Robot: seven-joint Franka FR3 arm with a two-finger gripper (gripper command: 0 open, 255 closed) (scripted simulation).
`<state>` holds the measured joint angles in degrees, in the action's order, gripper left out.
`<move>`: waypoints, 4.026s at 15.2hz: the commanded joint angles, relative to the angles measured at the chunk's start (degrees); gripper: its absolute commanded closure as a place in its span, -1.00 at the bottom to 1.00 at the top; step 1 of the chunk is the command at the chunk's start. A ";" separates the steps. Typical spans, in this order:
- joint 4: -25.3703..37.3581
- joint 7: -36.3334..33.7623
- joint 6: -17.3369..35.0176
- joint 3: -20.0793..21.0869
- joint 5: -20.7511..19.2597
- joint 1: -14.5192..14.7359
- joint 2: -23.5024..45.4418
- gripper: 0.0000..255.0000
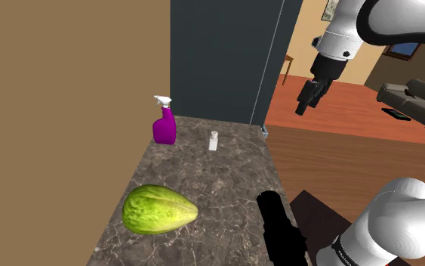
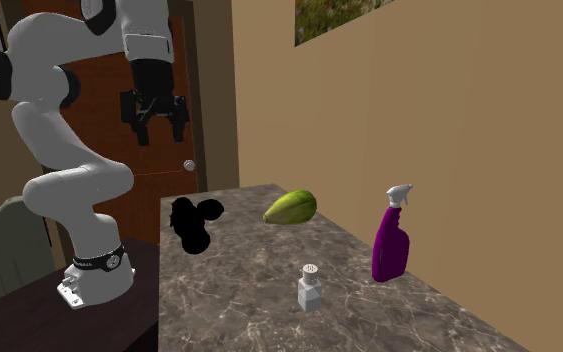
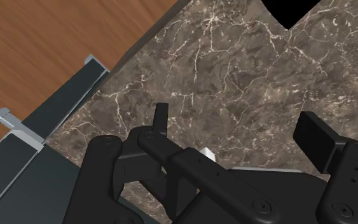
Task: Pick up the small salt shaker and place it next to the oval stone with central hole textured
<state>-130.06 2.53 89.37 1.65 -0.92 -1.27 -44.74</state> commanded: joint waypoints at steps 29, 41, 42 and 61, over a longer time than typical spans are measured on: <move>25.73 -11.29 27.42 6.42 -7.58 0.96 57.47 -1.00; 26.26 -12.28 32.51 5.94 -9.01 1.19 63.41 -1.00; 26.26 -12.28 32.51 5.94 -9.01 1.19 63.42 -1.00; 28.07 -11.71 29.22 6.10 -8.51 1.14 61.88 1.00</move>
<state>-102.54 -9.33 119.30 7.74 -9.52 -0.11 17.30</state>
